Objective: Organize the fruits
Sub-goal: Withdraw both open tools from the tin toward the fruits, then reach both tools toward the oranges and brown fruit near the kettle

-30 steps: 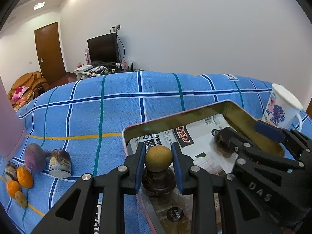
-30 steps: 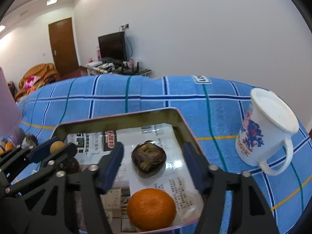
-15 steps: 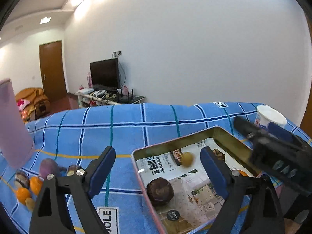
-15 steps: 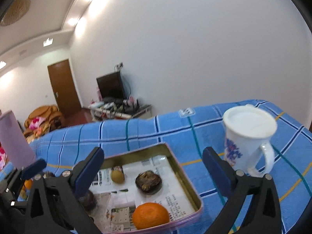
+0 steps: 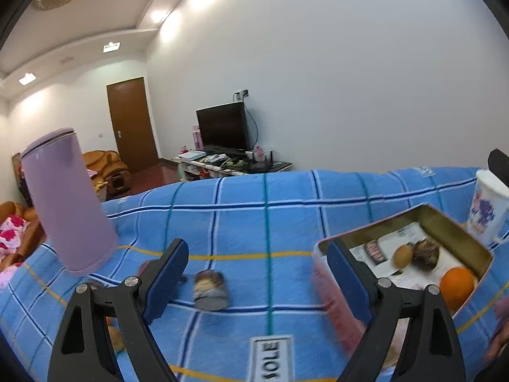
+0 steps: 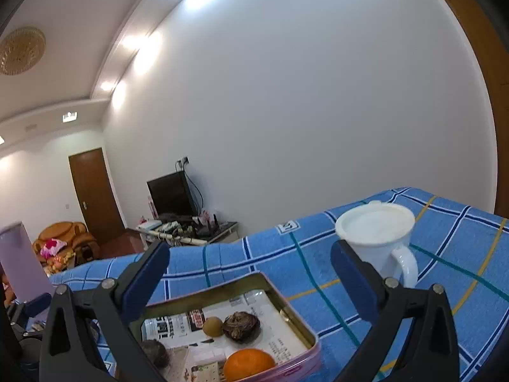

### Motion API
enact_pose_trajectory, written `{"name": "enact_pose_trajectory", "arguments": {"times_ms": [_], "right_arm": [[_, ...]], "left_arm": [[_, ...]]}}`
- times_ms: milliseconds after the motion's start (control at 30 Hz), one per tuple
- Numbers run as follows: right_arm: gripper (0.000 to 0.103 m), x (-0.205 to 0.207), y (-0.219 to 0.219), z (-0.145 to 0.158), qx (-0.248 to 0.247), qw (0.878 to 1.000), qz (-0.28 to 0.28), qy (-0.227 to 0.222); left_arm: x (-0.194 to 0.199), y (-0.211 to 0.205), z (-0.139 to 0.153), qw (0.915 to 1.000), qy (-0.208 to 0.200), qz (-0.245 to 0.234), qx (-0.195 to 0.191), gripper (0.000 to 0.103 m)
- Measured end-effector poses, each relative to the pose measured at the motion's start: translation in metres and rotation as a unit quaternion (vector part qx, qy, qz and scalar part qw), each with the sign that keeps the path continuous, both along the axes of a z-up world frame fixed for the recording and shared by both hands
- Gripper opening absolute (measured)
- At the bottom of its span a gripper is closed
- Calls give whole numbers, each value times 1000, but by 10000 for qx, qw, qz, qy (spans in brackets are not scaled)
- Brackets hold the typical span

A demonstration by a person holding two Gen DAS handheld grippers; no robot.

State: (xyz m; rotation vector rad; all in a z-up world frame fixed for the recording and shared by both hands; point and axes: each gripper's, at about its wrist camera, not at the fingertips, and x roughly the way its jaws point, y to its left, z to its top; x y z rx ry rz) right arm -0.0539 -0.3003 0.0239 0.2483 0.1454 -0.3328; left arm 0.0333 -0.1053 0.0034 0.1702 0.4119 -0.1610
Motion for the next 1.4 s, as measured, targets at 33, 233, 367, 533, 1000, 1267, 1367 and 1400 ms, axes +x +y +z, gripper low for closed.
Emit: {"name": "enact_pose_trajectory", "arguments": {"times_ms": [33, 233, 367, 533, 1000, 1267, 1367, 1400], "right_arm": [[103, 2, 4, -1, -30, 10000, 40, 48], [103, 10, 23, -6, -307, 9990, 220, 241], [103, 17, 37, -9, -604, 9969, 340, 378], [103, 23, 49, -11, -849, 9943, 399, 516], [103, 31, 63, -21, -894, 9909, 224, 982], [103, 36, 107, -27, -982, 9865, 540, 1194], [103, 40, 124, -29, -987, 9843, 732, 1264], [103, 41, 128, -29, -950, 9840, 786, 1289]], "left_arm": [[0, 3, -1, 10000, -1, 16, 67, 90], [1, 27, 1, 9994, -77, 194, 283, 90], [8, 52, 3, 9975, -123, 312, 619, 90], [15, 88, -2, 9962, -242, 543, 634, 90], [25, 124, -6, 9978, -131, 565, 326, 90], [25, 127, -8, 9982, -15, 531, 267, 90], [26, 130, -8, 9983, 43, 545, 198, 90], [26, 131, -8, 9984, 52, 541, 184, 90]]}}
